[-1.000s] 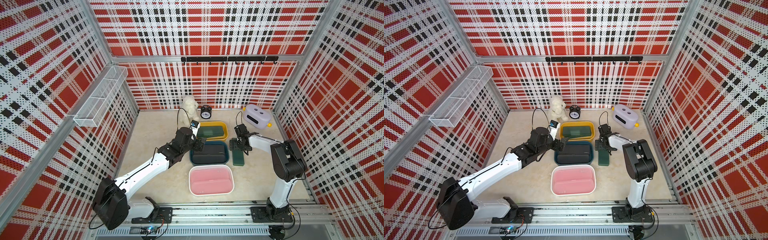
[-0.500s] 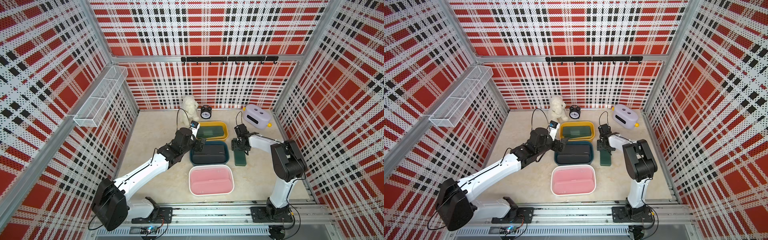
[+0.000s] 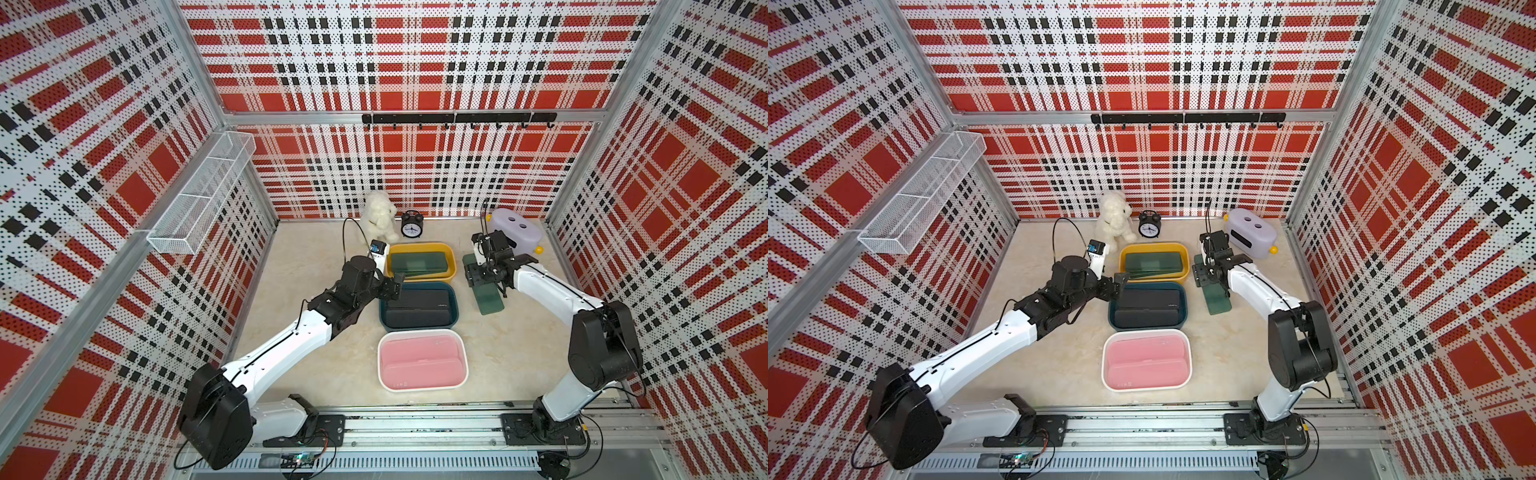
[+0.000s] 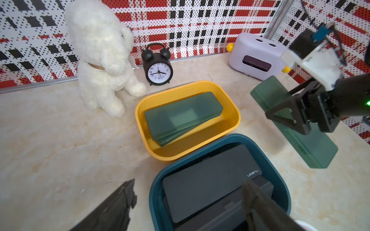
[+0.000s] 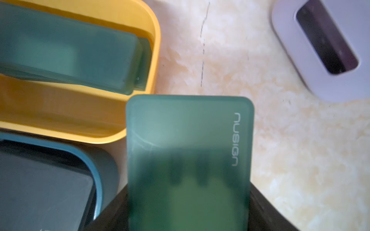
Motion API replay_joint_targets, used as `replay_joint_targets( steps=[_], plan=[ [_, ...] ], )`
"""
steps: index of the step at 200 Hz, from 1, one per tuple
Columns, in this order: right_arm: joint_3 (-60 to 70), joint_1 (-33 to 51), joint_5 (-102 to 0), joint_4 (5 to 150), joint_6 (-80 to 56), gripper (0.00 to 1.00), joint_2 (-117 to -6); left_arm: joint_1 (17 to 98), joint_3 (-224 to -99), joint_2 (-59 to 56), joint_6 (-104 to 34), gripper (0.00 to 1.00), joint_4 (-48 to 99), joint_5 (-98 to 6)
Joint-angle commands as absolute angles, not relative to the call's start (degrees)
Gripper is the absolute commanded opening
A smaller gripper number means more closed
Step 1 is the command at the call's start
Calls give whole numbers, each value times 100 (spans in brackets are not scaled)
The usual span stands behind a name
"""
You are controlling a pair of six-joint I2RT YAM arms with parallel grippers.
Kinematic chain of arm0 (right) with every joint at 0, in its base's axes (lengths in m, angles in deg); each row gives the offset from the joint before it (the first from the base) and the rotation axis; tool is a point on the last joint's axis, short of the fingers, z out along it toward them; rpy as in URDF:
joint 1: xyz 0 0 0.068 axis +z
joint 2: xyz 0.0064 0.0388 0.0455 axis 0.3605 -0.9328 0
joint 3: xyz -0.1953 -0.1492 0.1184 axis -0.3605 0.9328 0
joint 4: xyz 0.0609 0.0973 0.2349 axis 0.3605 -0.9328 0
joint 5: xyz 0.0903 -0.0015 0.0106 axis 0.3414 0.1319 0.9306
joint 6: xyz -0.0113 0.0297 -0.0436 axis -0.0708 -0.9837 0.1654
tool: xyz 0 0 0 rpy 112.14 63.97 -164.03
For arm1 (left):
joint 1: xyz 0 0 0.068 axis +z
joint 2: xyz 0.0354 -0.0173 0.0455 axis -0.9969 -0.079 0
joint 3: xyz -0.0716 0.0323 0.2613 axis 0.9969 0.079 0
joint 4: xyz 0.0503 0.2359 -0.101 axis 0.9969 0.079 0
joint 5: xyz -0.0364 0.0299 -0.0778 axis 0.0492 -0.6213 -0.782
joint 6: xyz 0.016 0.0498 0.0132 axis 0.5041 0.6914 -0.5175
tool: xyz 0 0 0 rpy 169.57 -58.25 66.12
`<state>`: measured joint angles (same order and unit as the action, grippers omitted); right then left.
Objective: Place the pencil cases by color into the storage box
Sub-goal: Pick up the pencil case from the center of the board.
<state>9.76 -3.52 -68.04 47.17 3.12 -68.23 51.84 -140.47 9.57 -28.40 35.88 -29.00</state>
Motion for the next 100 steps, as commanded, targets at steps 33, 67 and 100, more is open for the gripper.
replay_joint_targets(
  steps=[33, 67, 100],
  plan=[
    [744, -254, -5857, 5657, 2458, 51, -6484, 5372, -13792, 1255, -3209, 87, 3073, -3014],
    [342, -227, -5429, 5842, 3112, 49, -6707, 5539, -13631, 1443, -3366, 87, 2934, -3097],
    [-131, -5, -5114, 5765, 3861, 50, -7057, 5637, -13511, 1581, -3423, 87, 2924, -3096]
  ],
)
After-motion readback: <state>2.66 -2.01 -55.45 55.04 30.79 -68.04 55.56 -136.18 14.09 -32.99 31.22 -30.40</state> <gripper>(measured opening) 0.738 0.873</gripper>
